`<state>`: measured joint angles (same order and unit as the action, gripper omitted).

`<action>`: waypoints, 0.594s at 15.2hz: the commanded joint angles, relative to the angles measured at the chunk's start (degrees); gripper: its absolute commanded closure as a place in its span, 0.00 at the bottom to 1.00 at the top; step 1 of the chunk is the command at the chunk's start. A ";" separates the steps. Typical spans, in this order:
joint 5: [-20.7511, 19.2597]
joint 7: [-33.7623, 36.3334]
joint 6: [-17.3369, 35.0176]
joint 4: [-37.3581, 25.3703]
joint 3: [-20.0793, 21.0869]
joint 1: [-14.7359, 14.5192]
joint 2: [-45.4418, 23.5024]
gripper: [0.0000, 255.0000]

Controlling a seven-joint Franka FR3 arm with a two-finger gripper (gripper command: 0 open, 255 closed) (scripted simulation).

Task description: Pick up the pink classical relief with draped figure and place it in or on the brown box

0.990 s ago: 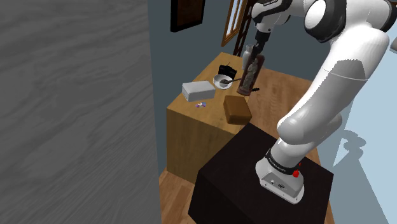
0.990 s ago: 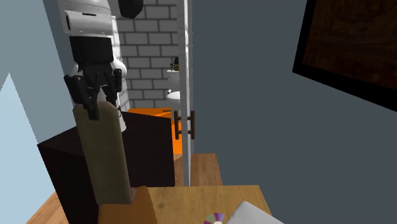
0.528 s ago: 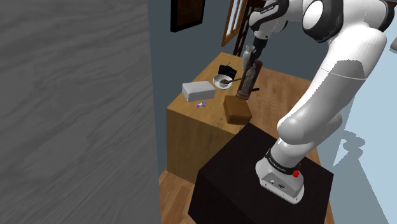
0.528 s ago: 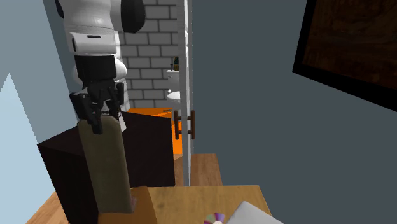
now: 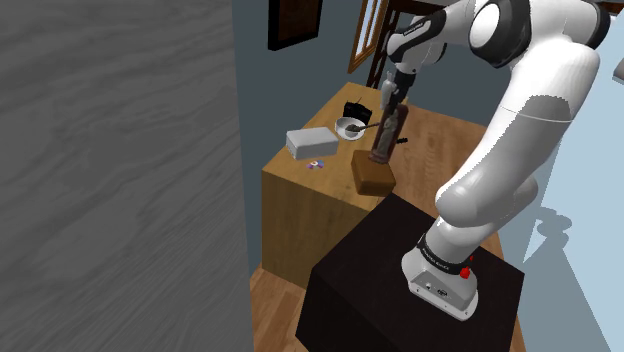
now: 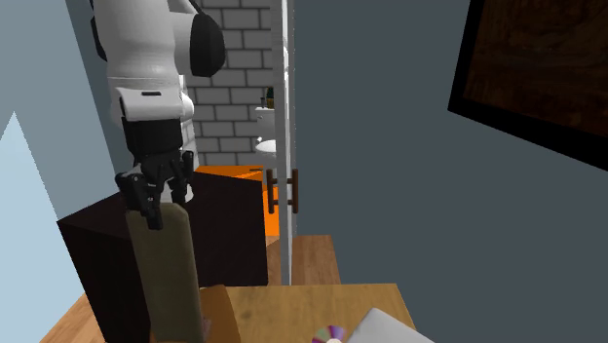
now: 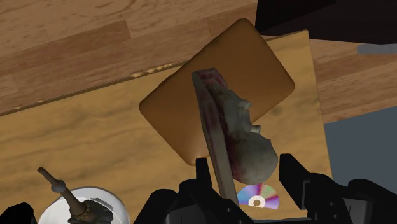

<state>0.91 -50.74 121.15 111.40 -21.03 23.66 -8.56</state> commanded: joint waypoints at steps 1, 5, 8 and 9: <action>0.23 -0.10 1.44 0.84 0.05 0.04 -0.52 1.00; 0.45 -0.22 2.53 1.47 0.09 0.09 -1.02 1.00; 0.45 -0.22 2.53 1.47 0.09 0.09 -1.02 1.00; 0.45 -0.22 2.53 1.47 0.09 0.09 -1.02 1.00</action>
<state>1.37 -50.96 123.66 112.91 -20.94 23.75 -9.61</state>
